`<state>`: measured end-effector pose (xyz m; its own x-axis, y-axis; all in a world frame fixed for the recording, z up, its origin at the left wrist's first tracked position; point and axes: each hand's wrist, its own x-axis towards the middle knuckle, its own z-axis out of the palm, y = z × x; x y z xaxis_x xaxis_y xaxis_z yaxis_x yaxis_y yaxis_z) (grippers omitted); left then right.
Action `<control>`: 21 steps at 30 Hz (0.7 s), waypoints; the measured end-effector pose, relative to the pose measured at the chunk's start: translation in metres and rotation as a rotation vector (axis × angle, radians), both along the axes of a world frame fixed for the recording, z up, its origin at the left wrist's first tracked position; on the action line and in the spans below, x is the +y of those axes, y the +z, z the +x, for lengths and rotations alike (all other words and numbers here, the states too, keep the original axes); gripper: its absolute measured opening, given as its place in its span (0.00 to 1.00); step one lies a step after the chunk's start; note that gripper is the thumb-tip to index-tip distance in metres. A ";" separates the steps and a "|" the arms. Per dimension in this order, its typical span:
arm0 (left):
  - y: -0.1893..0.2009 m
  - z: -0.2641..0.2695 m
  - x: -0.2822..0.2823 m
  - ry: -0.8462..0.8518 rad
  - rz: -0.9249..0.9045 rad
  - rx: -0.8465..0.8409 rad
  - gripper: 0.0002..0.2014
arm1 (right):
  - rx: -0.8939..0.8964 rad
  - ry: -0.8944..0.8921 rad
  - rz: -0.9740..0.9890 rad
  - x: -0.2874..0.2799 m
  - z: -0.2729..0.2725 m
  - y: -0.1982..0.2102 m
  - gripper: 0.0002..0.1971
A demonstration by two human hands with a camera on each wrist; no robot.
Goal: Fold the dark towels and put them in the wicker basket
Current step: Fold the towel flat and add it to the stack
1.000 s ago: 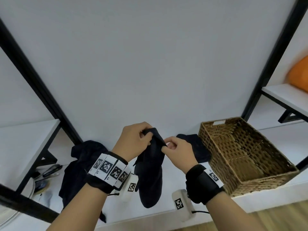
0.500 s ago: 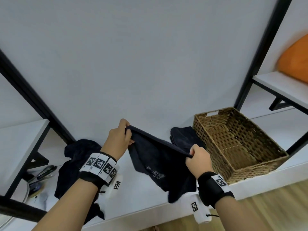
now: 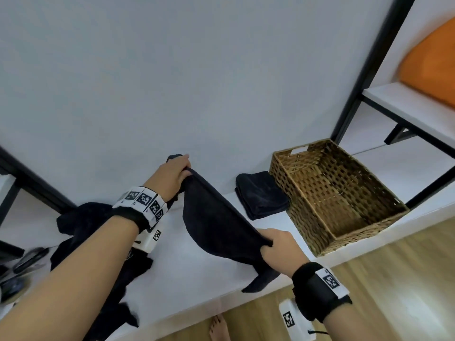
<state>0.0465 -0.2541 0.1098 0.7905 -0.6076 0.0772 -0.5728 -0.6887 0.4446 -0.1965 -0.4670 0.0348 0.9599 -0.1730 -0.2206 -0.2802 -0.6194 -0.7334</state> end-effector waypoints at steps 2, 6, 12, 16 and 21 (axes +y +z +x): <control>-0.002 0.006 0.005 -0.014 -0.046 -0.051 0.05 | 0.001 0.000 0.142 0.013 0.003 -0.003 0.30; -0.047 0.008 0.045 0.079 -0.019 -0.026 0.05 | 0.061 0.128 0.262 0.056 0.006 -0.032 0.32; -0.174 -0.013 0.108 0.084 0.255 0.276 0.06 | 0.354 0.427 0.229 0.124 0.005 -0.114 0.37; -0.249 -0.031 0.117 0.120 0.347 0.480 0.02 | 0.565 0.434 0.277 0.135 0.011 -0.167 0.35; -0.290 -0.033 0.128 0.236 0.292 0.606 0.04 | 0.454 0.161 0.041 0.099 0.054 -0.202 0.28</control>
<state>0.0138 -0.1264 -0.1799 0.7557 -0.3442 -0.5572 -0.1045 -0.9033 0.4162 -0.1427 -0.3677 -0.1673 0.7786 -0.0124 -0.6274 -0.4807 -0.6544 -0.5836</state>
